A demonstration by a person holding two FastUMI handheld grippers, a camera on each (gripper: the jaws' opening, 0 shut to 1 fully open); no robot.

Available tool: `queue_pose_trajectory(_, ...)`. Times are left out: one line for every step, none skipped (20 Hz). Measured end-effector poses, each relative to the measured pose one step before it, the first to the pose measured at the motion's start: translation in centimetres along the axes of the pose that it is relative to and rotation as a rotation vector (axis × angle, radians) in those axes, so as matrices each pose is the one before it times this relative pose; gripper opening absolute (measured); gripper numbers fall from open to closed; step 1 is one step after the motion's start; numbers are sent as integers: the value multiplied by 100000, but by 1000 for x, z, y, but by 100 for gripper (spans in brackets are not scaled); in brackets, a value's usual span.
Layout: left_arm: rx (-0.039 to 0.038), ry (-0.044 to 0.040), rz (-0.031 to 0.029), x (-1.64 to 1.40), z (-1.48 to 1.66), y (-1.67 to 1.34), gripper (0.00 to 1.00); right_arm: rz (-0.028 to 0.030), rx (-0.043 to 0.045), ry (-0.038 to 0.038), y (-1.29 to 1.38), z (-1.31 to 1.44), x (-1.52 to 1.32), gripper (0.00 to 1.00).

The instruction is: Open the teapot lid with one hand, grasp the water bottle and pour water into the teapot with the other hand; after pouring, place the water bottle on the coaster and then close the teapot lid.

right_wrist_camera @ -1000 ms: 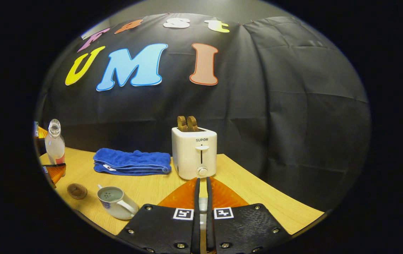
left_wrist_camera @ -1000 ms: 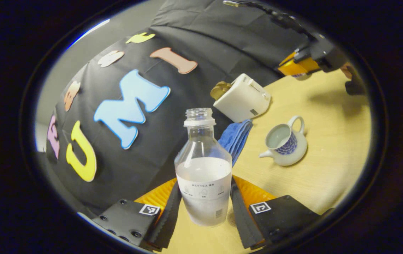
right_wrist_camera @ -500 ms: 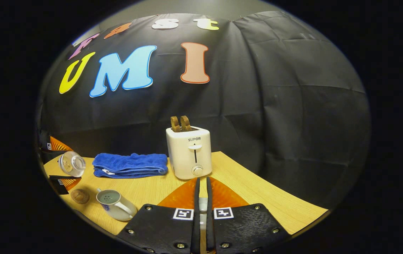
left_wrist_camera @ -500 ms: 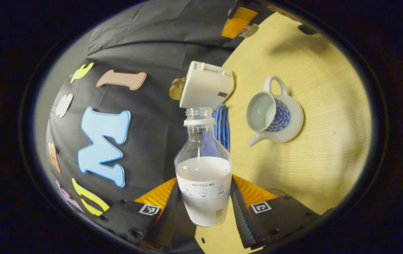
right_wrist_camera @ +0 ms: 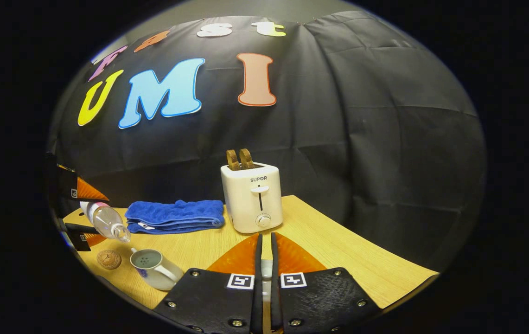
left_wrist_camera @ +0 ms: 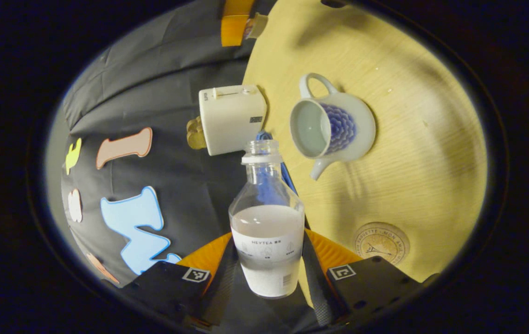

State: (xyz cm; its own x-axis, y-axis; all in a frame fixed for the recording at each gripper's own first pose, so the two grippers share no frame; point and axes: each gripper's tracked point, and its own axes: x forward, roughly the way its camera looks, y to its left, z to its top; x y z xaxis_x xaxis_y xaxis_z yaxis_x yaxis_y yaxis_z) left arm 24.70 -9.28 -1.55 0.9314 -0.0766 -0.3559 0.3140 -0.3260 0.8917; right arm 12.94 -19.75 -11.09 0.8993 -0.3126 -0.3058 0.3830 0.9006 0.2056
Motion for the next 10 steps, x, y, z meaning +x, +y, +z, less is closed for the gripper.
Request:
queue_pose_trajectory(2058,687,-1093,43,-48,35,86,242,144,-62,113,-33,-18,7)
queue_pose_trajectory(1846,679,-1100,-63,79,-26,86,215,-176,-213,105,72,-18,7)
queue_pose_trajectory(1965,553,-737,11,-81,-32,86,121,-352,-290,95,36,-33,7)
queue_pose_trajectory(2443,359,-506,6,104,29,86,54,-431,-253,96,110,-36,7)
queue_pose_trajectory(2443,528,67,0,-37,172,86,119,-296,-202,62,-27,-46,7)
queue_pose_trajectory(2194,409,-409,-126,112,-18,85,242,-224,-205,121,124,-14,7)
queue_pose_trajectory(1793,131,-471,-123,229,-111,86,168,-86,-23,43,-78,17,7)
queue_pose_trajectory(1809,44,-94,-162,315,11,86,153,4,-3,52,17,-23,7)
queue_pose_trajectory(2356,414,-334,-296,158,77,86,122,142,27,23,-13,8,7)
queue_pose_trajectory(1904,-34,129,-113,168,83,86,10,134,122,18,53,25,7)
